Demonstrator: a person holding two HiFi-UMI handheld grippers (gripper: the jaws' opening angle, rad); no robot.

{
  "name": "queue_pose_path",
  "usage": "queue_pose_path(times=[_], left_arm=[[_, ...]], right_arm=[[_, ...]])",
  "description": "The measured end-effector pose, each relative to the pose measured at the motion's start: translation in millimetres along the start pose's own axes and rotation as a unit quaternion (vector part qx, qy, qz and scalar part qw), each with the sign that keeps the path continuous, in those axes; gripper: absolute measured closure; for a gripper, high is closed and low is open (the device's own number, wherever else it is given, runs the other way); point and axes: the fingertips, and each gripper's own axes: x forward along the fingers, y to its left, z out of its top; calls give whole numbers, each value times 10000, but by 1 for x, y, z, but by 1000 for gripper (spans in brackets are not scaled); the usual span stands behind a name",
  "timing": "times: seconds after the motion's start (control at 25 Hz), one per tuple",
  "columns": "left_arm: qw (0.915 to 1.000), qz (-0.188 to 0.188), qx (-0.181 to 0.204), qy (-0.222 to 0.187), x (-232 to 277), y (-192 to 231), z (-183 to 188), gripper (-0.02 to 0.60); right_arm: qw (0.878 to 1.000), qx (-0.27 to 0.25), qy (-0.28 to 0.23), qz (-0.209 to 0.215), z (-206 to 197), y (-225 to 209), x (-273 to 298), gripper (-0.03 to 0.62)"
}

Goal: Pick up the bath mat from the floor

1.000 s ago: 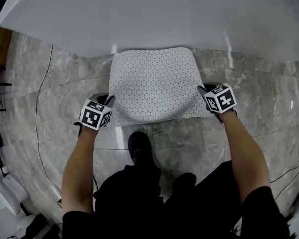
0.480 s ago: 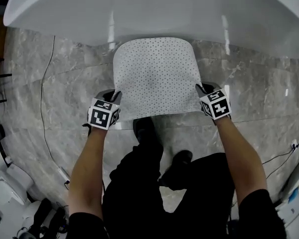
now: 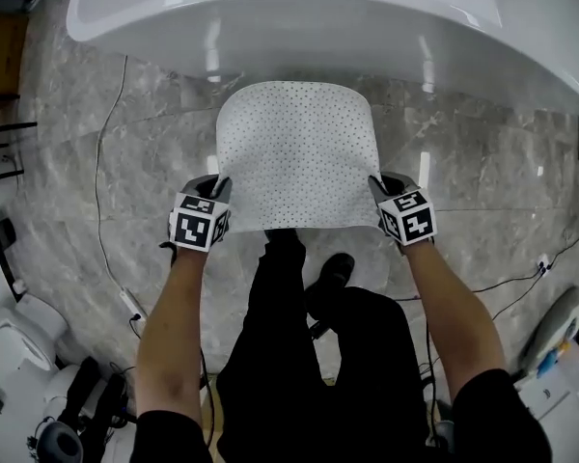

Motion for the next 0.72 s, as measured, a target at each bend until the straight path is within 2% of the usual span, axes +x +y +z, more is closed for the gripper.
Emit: queue_pose_path(times=[0.16, 0.36, 0.56, 0.72], left_arm=[[9996, -30, -211, -176, -34, -27, 24, 541], [9992, -63, 77, -398, -78, -63, 59, 541], [9971, 1, -170, -746, -135, -86, 90, 541], [9947, 51, -299, -981, -183, -111, 99, 542]], right_arm=[[9996, 91, -262, 17, 26, 8, -42, 553], [9981, 89, -606, -39, 56, 18, -95, 553], [9967, 31, -810, 29, 70, 39, -158, 553], [9940, 326, -1047, 8, 71, 51, -212, 553]])
